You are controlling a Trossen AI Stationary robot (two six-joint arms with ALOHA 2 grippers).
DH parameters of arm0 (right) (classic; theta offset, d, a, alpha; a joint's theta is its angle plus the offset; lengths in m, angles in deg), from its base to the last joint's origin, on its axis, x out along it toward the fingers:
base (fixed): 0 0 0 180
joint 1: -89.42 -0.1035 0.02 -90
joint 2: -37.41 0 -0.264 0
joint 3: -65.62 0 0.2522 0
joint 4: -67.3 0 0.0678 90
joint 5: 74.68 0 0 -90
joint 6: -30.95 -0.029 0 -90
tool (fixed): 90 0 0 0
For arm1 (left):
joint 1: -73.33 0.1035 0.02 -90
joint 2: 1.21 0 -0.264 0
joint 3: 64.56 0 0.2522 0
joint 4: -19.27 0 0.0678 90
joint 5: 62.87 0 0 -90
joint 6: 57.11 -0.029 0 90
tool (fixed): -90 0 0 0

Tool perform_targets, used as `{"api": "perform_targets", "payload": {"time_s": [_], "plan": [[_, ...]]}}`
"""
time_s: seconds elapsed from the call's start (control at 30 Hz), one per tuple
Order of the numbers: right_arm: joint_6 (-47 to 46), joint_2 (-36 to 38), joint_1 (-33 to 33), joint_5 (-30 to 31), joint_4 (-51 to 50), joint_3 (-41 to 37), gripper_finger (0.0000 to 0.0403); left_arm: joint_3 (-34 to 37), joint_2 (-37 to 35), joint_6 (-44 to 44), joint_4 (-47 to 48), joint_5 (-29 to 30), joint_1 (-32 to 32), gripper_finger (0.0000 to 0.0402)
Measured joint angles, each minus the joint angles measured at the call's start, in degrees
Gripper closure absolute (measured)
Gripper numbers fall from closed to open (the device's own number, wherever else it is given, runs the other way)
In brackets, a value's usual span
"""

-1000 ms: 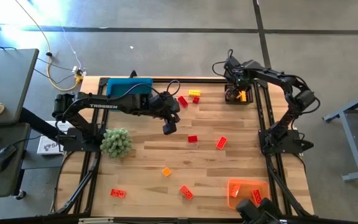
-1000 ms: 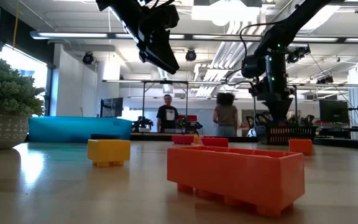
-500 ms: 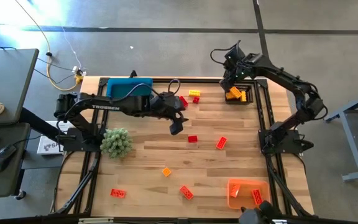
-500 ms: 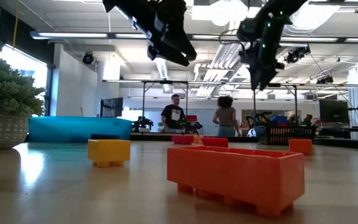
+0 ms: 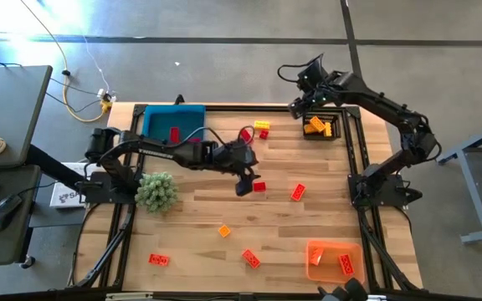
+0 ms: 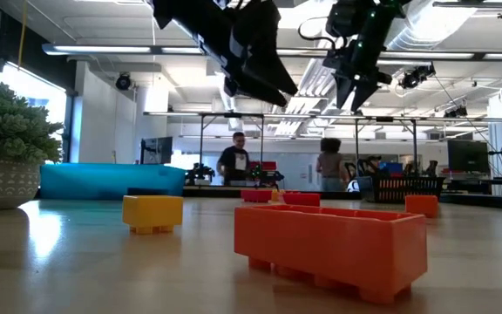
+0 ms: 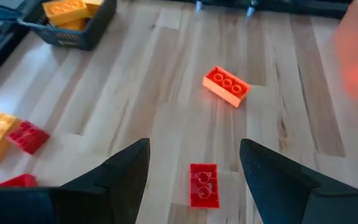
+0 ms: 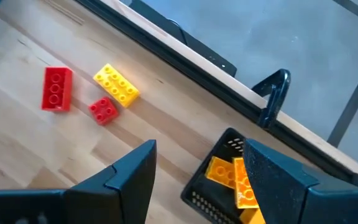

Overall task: Sort & place blocks by color
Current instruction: Put the red game piece into the blue bin

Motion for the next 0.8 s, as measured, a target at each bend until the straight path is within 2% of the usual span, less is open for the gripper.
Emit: {"api": "perform_targets", "payload": {"time_s": [0.67, 0.8], "plan": [[-5.8, 0.0, -4.3, 0.2, 0.1, 0.0, 0.0177, -0.1, 13.5, -0.1, -4.5, -0.7, -2.2, 0.0165], [-6.1, 0.0, -4.5, 0.2, 0.0, 0.0, 0.0177, 0.0, 15.4, -0.1, -5.7, -3.5, -2.2, 0.0165]]}}
